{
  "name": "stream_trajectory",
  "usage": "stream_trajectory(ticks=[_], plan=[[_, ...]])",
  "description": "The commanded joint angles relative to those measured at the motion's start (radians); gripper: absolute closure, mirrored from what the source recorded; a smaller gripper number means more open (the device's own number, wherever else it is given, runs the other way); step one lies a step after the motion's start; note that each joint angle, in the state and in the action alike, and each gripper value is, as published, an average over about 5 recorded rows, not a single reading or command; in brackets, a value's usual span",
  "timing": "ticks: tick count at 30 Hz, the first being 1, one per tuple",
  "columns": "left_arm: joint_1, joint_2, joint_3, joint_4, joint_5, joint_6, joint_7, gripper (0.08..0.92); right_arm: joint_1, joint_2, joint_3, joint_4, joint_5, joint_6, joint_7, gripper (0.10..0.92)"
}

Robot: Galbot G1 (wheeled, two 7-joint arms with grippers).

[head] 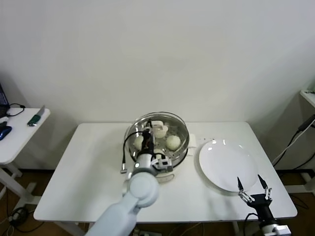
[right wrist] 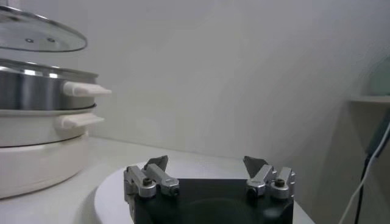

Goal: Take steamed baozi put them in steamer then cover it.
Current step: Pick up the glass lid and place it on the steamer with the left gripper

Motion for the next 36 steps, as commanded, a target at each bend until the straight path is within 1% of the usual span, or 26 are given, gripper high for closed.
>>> stream_trajectory(ticks=[1, 14, 36], plan=[[-0.042, -0.077, 0.047, 0.097, 0.066, 0.049, 0.015, 0.863, -0.001, 0.002, 0.000, -0.003, 0.006, 0.003, -0.001, 0.203], [-0.048, -0.079, 0.027, 0.151, 0.127, 0.040, 0.005, 0.863, -0.002, 0.006, 0.003, -0.004, 0.006, 0.008, -0.002, 0.203], [-0.038, -0.075, 0.017, 0.188, 0.147, 0.028, -0.004, 0.863, -0.010, 0.008, 0.011, 0.001, 0.007, 0.017, -0.002, 0.203]])
